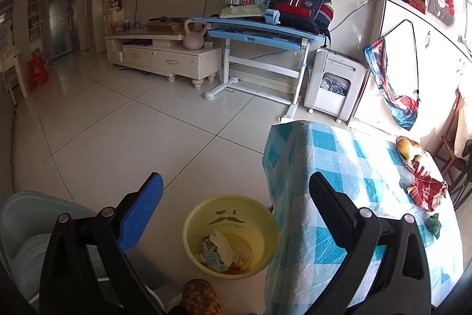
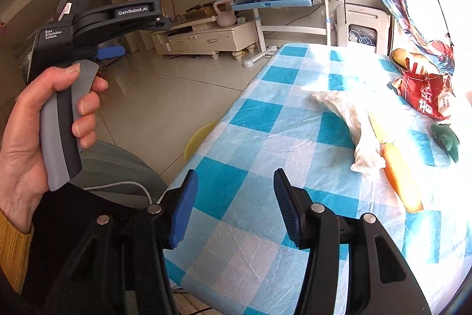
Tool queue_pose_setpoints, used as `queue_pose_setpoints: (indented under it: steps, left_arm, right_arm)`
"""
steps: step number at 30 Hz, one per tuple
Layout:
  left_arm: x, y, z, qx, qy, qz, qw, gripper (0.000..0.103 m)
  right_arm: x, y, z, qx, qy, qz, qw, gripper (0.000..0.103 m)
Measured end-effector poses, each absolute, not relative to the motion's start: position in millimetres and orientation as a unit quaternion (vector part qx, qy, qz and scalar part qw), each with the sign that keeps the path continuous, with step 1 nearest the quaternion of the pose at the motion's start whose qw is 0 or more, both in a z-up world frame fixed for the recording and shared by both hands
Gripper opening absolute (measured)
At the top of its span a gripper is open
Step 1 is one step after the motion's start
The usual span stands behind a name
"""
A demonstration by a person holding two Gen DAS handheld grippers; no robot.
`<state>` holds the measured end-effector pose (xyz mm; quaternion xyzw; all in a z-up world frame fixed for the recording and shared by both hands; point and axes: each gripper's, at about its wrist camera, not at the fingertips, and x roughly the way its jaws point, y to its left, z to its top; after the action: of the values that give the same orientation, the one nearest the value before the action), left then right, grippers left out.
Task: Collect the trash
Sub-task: 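Move both tools back over the table toward the tissues and peels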
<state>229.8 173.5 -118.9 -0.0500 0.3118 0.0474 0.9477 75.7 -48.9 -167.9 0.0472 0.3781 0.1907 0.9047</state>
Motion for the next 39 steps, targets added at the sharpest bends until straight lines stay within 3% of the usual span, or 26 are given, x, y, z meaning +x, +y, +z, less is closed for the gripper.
queue_pose_setpoints:
  steps: [26, 39]
  left_arm:
    - [230, 145, -127, -0.001, 0.329, 0.013, 0.944, 0.096]
    - [213, 24, -193, 0.068, 0.437, -0.166, 0.881, 0.096]
  right_arm:
    - [64, -69, -170, 0.037, 0.377, 0.167, 0.910, 0.054]
    - [64, -137, -177, 0.074, 0.405, 0.051, 0.910, 0.055]
